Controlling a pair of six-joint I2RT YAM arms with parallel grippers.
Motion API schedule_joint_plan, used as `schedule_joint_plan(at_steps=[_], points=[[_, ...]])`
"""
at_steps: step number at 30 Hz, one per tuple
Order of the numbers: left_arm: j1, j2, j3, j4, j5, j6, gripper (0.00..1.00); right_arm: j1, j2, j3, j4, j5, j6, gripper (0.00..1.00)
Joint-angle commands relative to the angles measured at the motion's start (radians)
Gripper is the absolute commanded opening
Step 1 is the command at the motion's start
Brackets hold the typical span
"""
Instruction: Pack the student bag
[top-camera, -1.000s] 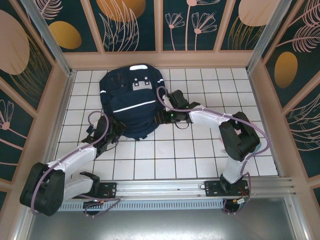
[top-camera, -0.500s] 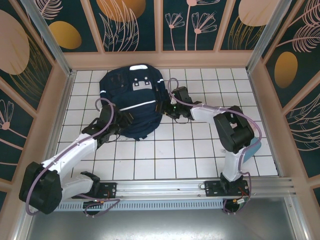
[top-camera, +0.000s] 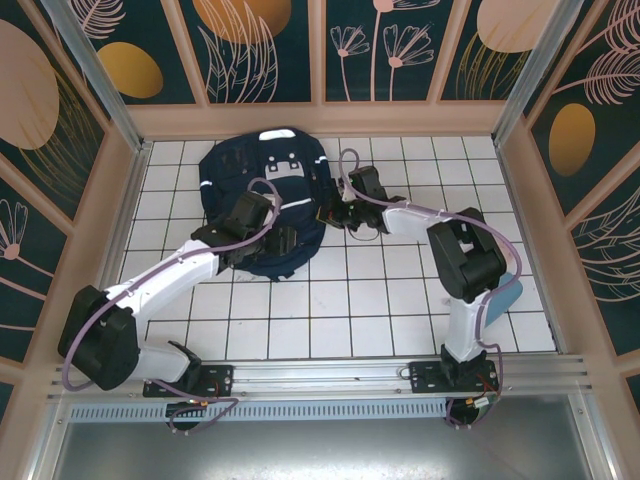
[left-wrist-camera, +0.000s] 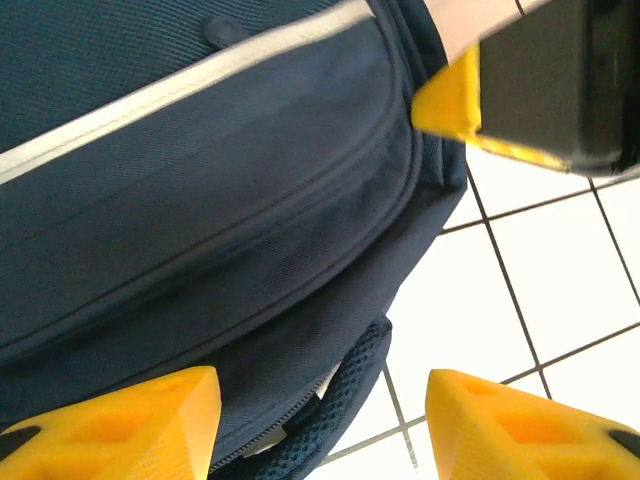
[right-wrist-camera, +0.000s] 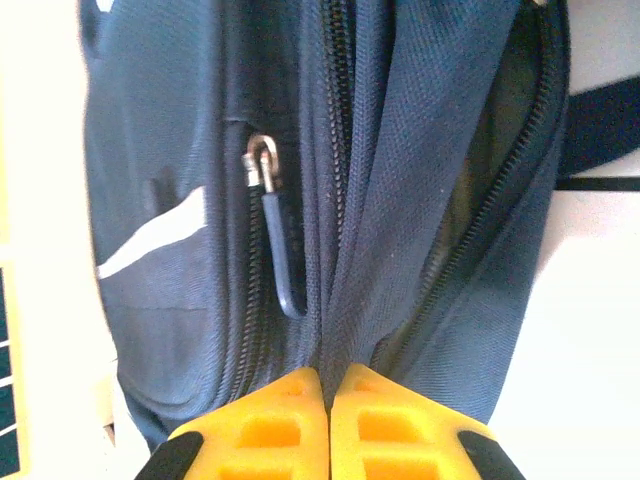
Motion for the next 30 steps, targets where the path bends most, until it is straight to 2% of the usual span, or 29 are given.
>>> schedule_joint_plan(at_steps=[1, 8, 14, 18, 23, 27, 30], points=[[-0.01, 0.01, 0.05, -0.065, 0.003, 0.237, 0.59, -0.01, -0.113, 0.038, 0.1, -0.076, -0.037, 0.04], [-0.009, 0.078, 0.07, -0.093, -0.069, 0.402, 0.62, -0.018, -0.124, 0.078, 0.139, -0.169, -0.033, 0.01], [-0.01, 0.101, 0.033, -0.011, -0.061, 0.51, 0.59, -0.023, -0.142, 0.068, 0.159, -0.185, -0.022, 0.01], [-0.009, 0.05, -0.069, 0.113, -0.039, 0.596, 0.55, -0.029, -0.148, 0.082, 0.161, -0.197, -0.016, 0.01], [-0.01, 0.056, -0.082, 0.136, -0.044, 0.635, 0.46, -0.041, -0.146, 0.083, 0.169, -0.221, -0.003, 0.01], [-0.01, 0.086, -0.076, 0.127, -0.005, 0.632, 0.37, -0.049, -0.147, 0.078, 0.187, -0.233, 0.014, 0.0], [-0.01, 0.088, -0.084, 0.168, -0.048, 0.625, 0.2, -0.052, -0.151, 0.076, 0.184, -0.238, 0.011, 0.0]])
